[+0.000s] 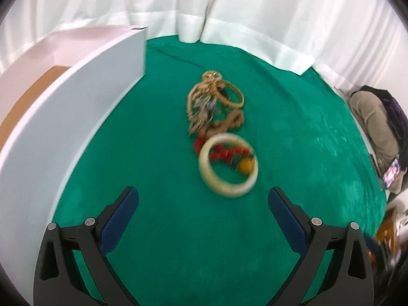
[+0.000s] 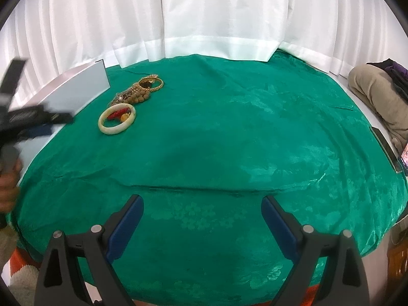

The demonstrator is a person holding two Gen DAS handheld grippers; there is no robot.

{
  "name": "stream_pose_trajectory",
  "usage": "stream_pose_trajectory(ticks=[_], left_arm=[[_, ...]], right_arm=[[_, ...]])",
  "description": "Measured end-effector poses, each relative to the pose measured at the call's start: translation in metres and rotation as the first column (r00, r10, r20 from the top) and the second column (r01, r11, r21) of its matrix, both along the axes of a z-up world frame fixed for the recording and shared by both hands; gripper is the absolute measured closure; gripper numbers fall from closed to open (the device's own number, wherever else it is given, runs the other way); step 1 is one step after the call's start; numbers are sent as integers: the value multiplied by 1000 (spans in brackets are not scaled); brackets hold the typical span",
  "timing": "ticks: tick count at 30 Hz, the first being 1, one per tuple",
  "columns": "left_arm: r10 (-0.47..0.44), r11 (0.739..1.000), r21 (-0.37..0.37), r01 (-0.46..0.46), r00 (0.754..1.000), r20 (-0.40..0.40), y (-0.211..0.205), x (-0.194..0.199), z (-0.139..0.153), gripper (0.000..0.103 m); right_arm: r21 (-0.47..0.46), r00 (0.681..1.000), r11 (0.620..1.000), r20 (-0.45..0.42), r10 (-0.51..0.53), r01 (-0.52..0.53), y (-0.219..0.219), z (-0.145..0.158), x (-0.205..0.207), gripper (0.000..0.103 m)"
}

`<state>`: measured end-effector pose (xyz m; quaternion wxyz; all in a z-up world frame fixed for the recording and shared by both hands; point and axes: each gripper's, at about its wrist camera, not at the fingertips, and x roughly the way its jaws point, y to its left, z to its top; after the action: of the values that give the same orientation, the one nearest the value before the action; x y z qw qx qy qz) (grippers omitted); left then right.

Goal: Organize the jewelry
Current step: 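Grasp the cream bangle with the left tool while the right tool grasps the red bead strand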

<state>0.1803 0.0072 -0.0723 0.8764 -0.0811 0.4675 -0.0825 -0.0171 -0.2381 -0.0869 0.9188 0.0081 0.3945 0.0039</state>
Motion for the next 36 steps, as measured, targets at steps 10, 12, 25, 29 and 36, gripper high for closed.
stream_pose_trajectory(ticks=[10, 12, 25, 29, 36], left_arm=[[-15, 975, 220, 25, 999, -46, -31, 40, -43, 46], [-57, 977, 205, 64, 998, -41, -35, 37, -40, 89], [22, 998, -63, -24, 999, -28, 47, -37, 4, 94], [74, 991, -107, -78, 996, -41, 74, -62, 9, 94], [132, 981, -138, -134, 991, -29, 106, -91, 19, 93]], right_arm=[[2, 1000, 1000, 2, -31, 31, -10, 1, -7, 8], [6, 999, 999, 1, -42, 42, -12, 1, -6, 7], [311, 988, 943, -62, 145, -119, -13, 14, 57, 7], [292, 964, 941, -151, 219, -168, 18, 1, 115, 9], [198, 943, 937, -112, 314, -288, 106, -10, 161, 35]])
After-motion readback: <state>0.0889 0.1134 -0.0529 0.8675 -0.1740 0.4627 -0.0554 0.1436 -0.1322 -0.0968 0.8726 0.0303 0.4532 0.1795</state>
